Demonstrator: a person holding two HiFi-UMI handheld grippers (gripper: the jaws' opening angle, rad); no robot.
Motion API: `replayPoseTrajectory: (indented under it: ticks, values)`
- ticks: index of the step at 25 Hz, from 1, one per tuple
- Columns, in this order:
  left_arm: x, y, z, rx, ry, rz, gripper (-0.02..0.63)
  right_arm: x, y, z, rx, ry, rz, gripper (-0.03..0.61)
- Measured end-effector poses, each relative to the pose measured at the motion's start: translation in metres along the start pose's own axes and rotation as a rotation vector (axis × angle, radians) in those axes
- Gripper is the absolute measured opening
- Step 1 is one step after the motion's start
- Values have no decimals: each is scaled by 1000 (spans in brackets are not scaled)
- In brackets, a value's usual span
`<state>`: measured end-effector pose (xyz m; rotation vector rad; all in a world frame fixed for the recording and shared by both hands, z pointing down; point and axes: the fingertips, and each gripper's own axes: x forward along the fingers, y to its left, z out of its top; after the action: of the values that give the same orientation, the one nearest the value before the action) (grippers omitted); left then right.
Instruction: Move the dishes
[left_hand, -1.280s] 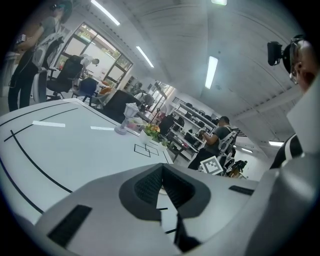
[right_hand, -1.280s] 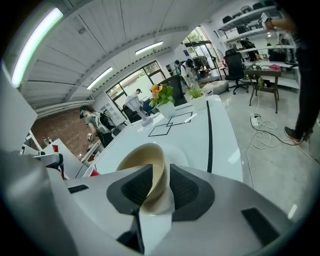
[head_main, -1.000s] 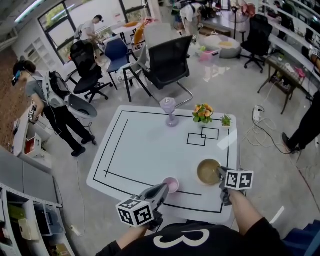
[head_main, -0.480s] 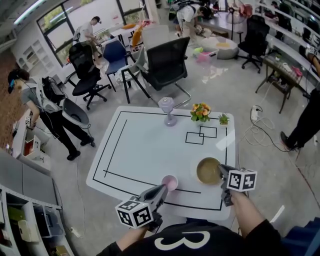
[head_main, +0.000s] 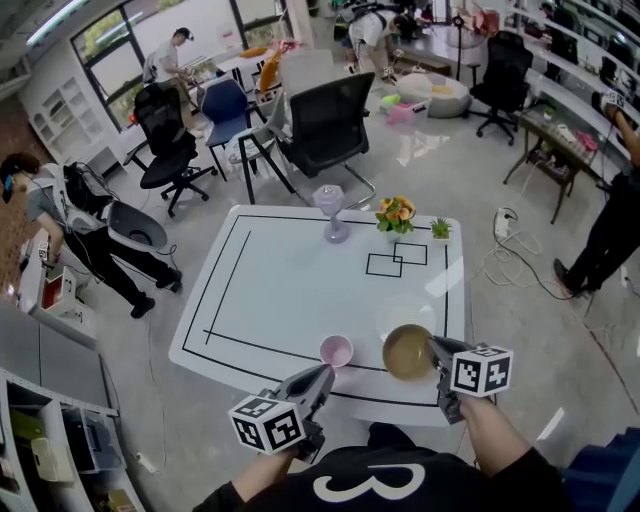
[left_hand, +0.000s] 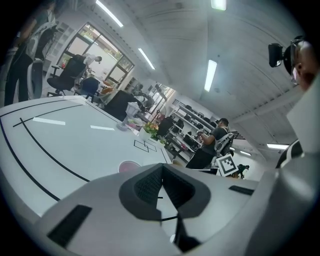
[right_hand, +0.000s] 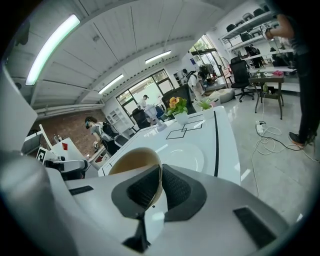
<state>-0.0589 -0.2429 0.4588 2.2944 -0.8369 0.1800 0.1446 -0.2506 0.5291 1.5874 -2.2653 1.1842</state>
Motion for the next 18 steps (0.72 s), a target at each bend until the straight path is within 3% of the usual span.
replayPoseTrajectory:
  ticks: [18]
  values:
    - [-34,-6,-34,-6,11,3,3,-11,11,-74,19,81,-27,31]
